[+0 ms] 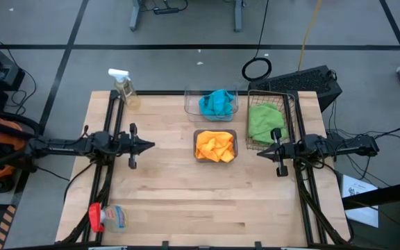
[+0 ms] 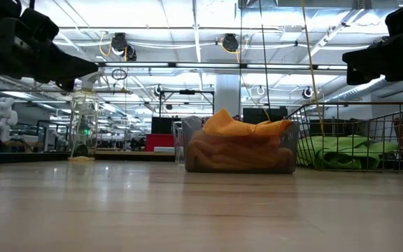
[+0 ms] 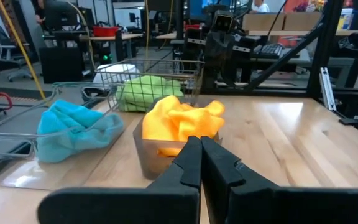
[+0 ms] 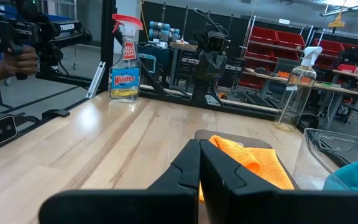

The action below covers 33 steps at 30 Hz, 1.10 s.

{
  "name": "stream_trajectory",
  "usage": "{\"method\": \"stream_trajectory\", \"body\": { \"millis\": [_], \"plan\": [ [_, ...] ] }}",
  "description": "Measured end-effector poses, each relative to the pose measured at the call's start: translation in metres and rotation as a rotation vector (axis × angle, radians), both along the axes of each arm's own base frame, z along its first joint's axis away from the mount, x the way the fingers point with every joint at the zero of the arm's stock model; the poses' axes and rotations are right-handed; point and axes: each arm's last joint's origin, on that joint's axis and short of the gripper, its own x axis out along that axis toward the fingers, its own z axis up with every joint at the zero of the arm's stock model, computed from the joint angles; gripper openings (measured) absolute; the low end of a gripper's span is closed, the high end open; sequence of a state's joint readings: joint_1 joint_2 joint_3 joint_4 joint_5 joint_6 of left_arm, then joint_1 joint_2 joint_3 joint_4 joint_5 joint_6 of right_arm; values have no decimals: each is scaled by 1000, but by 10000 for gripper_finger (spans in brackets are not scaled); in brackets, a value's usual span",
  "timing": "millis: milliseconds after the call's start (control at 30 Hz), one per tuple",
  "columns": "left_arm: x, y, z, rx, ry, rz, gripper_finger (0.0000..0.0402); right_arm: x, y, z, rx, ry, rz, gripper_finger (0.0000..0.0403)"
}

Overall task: Sort microfiber towel by color & place in baskets
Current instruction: Return to Home Position

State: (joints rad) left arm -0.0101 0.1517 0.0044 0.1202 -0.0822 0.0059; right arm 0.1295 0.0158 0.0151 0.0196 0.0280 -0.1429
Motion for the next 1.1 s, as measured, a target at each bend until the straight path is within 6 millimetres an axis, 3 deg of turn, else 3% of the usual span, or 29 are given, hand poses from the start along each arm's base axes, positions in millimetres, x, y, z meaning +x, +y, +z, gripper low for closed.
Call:
{"method": "stream_trajectory", "body": {
  "millis": [1100],
  "plan": [
    [-8, -1, 1, -21, -32, -21, 4, 0, 0, 0, 1, -5, 0, 0]
  ]
}}
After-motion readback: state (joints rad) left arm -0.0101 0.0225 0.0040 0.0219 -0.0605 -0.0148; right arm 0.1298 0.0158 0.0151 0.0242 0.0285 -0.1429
